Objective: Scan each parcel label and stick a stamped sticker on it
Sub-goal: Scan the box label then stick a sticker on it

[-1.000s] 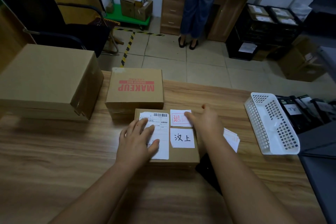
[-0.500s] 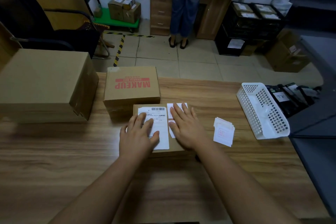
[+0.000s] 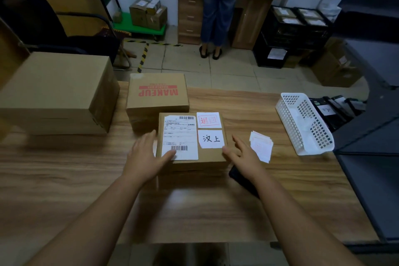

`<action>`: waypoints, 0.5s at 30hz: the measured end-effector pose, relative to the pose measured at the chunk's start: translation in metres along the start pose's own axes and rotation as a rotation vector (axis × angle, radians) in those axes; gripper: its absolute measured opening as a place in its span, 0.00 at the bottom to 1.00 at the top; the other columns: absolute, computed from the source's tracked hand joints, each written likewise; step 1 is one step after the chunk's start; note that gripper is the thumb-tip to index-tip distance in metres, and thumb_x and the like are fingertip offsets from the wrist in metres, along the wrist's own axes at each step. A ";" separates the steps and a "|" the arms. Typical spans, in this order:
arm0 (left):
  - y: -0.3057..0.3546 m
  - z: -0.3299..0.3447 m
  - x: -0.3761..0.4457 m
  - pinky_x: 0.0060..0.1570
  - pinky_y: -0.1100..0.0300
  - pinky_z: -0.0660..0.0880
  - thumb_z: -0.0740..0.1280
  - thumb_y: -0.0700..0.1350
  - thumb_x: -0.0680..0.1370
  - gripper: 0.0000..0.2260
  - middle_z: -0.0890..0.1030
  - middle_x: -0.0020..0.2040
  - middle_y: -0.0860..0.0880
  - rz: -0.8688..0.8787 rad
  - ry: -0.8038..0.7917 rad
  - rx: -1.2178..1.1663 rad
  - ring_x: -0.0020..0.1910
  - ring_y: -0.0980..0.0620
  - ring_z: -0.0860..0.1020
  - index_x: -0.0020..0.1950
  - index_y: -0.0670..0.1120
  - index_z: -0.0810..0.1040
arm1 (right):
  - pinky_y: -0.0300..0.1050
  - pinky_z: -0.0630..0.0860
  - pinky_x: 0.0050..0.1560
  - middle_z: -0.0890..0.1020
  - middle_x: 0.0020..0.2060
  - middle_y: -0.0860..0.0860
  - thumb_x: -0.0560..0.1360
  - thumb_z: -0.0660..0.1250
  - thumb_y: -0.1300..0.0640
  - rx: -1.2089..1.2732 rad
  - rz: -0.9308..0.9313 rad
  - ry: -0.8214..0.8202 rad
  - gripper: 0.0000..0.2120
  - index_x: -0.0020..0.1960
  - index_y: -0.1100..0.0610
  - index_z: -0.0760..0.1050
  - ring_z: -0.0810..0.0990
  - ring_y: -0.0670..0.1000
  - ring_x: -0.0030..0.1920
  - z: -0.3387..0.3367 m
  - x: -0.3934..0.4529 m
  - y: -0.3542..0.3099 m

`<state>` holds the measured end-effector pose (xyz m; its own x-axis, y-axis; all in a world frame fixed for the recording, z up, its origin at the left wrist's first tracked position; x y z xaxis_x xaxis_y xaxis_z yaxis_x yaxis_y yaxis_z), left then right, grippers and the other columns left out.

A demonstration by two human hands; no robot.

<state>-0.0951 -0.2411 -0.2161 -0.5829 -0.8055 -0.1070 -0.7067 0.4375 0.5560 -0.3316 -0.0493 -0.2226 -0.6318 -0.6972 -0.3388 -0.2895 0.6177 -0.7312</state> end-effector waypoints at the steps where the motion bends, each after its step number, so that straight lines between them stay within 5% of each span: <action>1: -0.003 0.003 -0.006 0.66 0.50 0.68 0.67 0.69 0.70 0.38 0.72 0.72 0.49 -0.009 -0.053 -0.074 0.70 0.47 0.68 0.74 0.51 0.67 | 0.53 0.66 0.72 0.68 0.74 0.49 0.75 0.68 0.38 0.058 0.023 -0.072 0.34 0.77 0.45 0.62 0.68 0.51 0.72 0.008 -0.003 0.001; 4: 0.006 0.006 -0.025 0.60 0.56 0.72 0.69 0.69 0.63 0.36 0.77 0.64 0.54 0.001 -0.109 -0.270 0.62 0.54 0.75 0.69 0.56 0.72 | 0.56 0.74 0.65 0.77 0.65 0.44 0.73 0.72 0.44 0.180 0.027 -0.216 0.25 0.67 0.35 0.68 0.76 0.48 0.63 0.023 -0.012 -0.001; 6: 0.017 0.001 -0.033 0.60 0.55 0.74 0.71 0.68 0.62 0.38 0.75 0.63 0.56 0.007 -0.079 -0.315 0.60 0.56 0.75 0.69 0.58 0.71 | 0.48 0.77 0.58 0.79 0.59 0.41 0.74 0.73 0.49 0.243 -0.015 -0.218 0.22 0.62 0.34 0.69 0.77 0.43 0.57 0.014 -0.017 -0.007; 8: 0.031 -0.011 -0.041 0.60 0.52 0.75 0.75 0.64 0.63 0.37 0.74 0.62 0.59 0.032 -0.038 -0.338 0.58 0.59 0.75 0.71 0.60 0.69 | 0.36 0.74 0.50 0.77 0.55 0.37 0.74 0.74 0.51 0.234 -0.099 -0.207 0.24 0.63 0.36 0.67 0.76 0.39 0.53 -0.005 -0.024 -0.019; 15: 0.105 -0.100 -0.083 0.59 0.61 0.74 0.80 0.49 0.68 0.39 0.72 0.65 0.58 0.155 0.279 -0.332 0.57 0.66 0.73 0.75 0.55 0.66 | 0.23 0.71 0.47 0.74 0.61 0.43 0.69 0.79 0.54 0.058 -0.548 -0.068 0.37 0.73 0.46 0.66 0.73 0.33 0.57 -0.089 -0.052 -0.103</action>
<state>-0.0804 -0.1685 -0.0662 -0.5088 -0.8376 0.1989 -0.4263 0.4459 0.7870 -0.3323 -0.0441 -0.0772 -0.3514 -0.9340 0.0648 -0.5215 0.1378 -0.8420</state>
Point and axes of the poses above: each hand's wrist, its own x-axis towards the middle knuckle, its own z-axis out of the palm, y = z × x, the point moved 9 cm from there along x, towards the middle knuckle
